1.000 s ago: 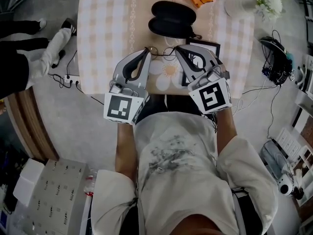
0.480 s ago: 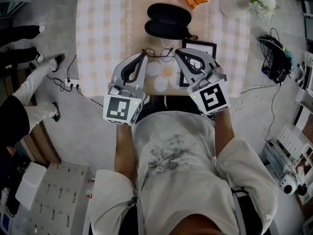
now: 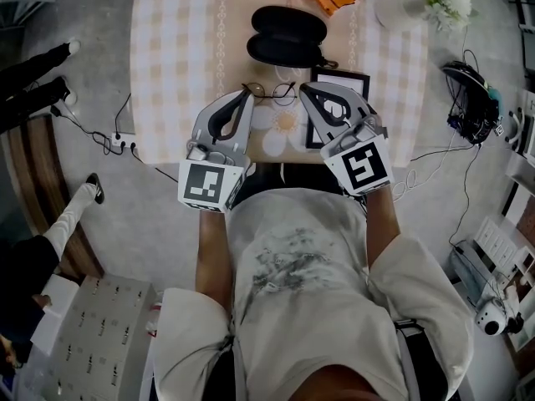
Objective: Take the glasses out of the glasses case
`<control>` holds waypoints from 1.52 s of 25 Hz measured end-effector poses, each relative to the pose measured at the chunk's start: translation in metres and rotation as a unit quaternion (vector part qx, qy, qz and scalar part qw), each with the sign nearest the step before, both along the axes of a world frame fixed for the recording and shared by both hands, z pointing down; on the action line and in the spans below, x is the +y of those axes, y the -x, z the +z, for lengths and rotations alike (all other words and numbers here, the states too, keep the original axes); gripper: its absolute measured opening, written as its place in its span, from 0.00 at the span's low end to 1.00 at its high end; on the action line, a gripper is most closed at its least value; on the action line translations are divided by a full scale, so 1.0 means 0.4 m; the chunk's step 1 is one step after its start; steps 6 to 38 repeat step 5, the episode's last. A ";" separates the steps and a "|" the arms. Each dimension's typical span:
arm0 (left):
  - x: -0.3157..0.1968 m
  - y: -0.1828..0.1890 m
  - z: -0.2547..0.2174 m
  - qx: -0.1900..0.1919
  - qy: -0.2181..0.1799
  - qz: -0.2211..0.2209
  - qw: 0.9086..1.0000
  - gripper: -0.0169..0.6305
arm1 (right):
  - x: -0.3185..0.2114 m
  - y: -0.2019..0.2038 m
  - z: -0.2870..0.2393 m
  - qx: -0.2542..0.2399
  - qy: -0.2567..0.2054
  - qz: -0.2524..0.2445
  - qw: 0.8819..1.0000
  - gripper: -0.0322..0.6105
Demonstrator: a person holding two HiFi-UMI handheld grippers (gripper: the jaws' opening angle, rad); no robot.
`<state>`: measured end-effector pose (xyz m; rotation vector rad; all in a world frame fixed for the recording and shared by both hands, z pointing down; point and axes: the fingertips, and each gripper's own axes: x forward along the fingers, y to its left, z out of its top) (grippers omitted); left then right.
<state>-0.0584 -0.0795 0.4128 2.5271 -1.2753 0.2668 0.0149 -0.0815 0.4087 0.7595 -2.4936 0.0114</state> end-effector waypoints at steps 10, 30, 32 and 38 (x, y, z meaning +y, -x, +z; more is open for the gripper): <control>0.001 0.006 0.004 -0.002 0.004 -0.003 1.000 0.04 | 0.002 0.007 0.001 0.000 0.001 -0.001 1.000 0.07; 0.001 0.006 0.004 -0.002 0.004 -0.003 1.000 0.04 | 0.002 0.007 0.001 0.000 0.001 -0.001 1.000 0.07; 0.001 0.006 0.004 -0.002 0.004 -0.003 1.000 0.04 | 0.002 0.007 0.001 0.000 0.001 -0.001 1.000 0.07; 0.001 0.006 0.004 -0.002 0.004 -0.003 1.000 0.04 | 0.002 0.007 0.001 0.000 0.001 -0.001 1.000 0.07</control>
